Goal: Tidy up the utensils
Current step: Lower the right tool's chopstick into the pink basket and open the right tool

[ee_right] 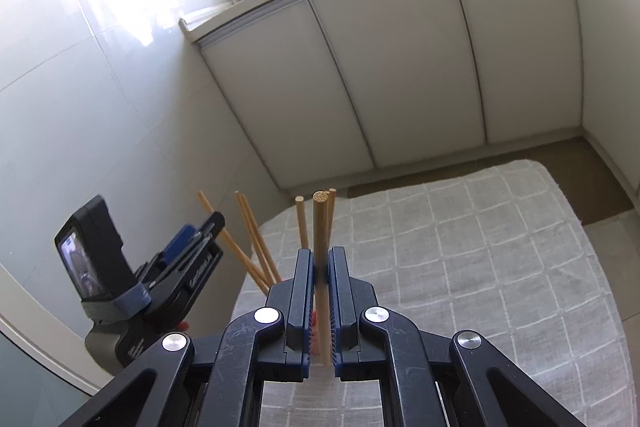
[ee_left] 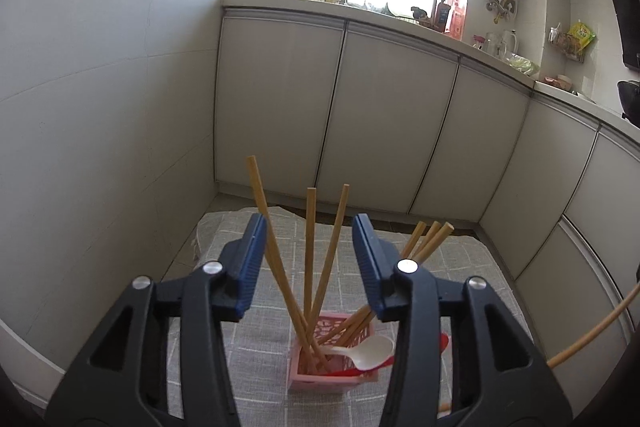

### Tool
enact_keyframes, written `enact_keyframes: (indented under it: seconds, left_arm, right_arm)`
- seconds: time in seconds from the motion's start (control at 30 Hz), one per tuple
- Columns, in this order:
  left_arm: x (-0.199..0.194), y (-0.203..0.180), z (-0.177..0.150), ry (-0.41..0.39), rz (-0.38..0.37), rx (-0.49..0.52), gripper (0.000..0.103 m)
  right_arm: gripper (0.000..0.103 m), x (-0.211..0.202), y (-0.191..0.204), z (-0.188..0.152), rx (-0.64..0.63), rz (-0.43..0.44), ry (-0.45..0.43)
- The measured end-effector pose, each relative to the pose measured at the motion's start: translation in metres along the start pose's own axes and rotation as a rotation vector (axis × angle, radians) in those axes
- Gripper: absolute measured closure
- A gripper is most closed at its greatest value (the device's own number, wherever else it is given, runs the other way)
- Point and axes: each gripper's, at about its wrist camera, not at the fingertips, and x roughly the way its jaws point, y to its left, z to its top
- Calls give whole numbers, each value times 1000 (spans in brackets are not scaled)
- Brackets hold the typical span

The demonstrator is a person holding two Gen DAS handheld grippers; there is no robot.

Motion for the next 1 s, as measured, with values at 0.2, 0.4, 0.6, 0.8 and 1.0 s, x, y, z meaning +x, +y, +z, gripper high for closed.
enact_keyframes:
  seconds: [0.2,0.4,0.6,0.8,1.0]
  left_arm:
    - [-37,28,-22,112,53,-55,42]
    - [-65,49,-49,255,120,-70,32]
    - [-70,60,-73,337,121,-95,27]
    - [-60,61,-82,369,119,-96,27]
    - [-59,56,-81,378,120,-74,27]
  right_arm:
    - [98,-1,20,5,-55,5,-41]
    - [98,24,49,12,-97,26,-42]
    - [98,62,77,8,-217,-13,-47]
    - [98,103,91,-8,-283,-57,7]
    - [97,130,90,-20,-281,-74,39]
